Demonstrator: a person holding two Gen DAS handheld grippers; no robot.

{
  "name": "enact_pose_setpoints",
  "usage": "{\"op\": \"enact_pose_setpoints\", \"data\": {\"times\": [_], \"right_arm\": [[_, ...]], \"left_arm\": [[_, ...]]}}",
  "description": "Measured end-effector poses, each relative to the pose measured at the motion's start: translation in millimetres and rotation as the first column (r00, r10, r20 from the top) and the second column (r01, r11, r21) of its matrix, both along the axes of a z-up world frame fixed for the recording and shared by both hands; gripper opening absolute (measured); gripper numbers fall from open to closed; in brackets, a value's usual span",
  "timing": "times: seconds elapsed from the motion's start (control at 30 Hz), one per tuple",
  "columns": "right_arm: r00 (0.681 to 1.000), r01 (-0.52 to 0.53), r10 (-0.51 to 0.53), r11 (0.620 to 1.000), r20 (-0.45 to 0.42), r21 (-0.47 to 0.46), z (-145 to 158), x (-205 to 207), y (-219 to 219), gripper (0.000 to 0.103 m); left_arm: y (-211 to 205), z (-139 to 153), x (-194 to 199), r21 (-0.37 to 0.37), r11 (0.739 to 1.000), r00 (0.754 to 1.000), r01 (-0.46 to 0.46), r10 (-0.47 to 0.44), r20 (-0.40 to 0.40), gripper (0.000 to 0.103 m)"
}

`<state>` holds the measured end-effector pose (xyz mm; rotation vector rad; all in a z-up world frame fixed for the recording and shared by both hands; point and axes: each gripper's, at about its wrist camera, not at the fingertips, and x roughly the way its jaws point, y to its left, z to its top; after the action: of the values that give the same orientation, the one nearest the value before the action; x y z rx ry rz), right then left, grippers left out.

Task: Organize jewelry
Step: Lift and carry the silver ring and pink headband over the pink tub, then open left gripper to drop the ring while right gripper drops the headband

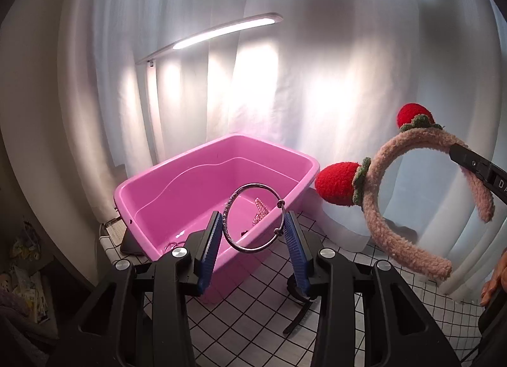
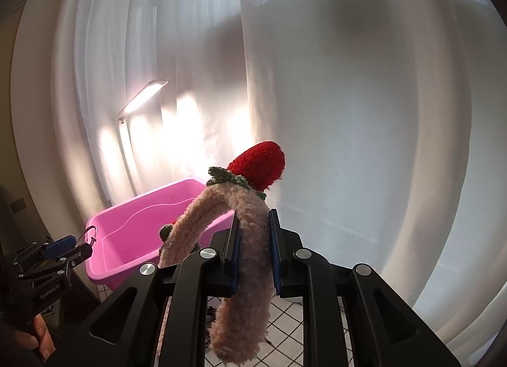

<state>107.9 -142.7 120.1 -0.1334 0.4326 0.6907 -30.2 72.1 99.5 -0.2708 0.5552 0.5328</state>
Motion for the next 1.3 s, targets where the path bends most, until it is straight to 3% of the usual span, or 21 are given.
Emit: {"op": "enact_pose_setpoints", "data": {"times": [0.37,0.63,0.9,1.2,1.27,1.3], "right_arm": [[0.999,-0.053,0.053,0.999,-0.005,-0.011,3,21,121,0.016],[0.996,-0.077,0.072,0.993,-0.056,-0.088,-19,41,197,0.016],[0.987,-0.099,0.068,0.972,-0.146,-0.214,-55,68,258,0.016],[0.967,-0.131,0.041,0.927,-0.253,-0.35,-96,87,293,0.017],[0.96,-0.138,0.031,0.917,-0.277,-0.374,-104,89,297,0.032],[0.962,-0.13,0.024,0.915,-0.27,-0.383,-105,89,298,0.048]], "left_arm": [[116,-10,22,-0.031,0.999,1.0,-0.02,0.02,-0.006,0.039],[181,-39,47,-0.133,0.991,0.998,-0.01,0.0,-0.071,0.039],[221,-82,70,-0.268,0.963,0.984,-0.018,-0.031,-0.176,0.04],[230,-106,89,-0.307,0.952,0.96,0.008,-0.093,-0.265,0.042],[230,-107,89,-0.308,0.951,0.957,0.007,-0.096,-0.274,0.056],[230,-108,89,-0.307,0.952,0.956,0.001,-0.091,-0.278,0.071]]}}
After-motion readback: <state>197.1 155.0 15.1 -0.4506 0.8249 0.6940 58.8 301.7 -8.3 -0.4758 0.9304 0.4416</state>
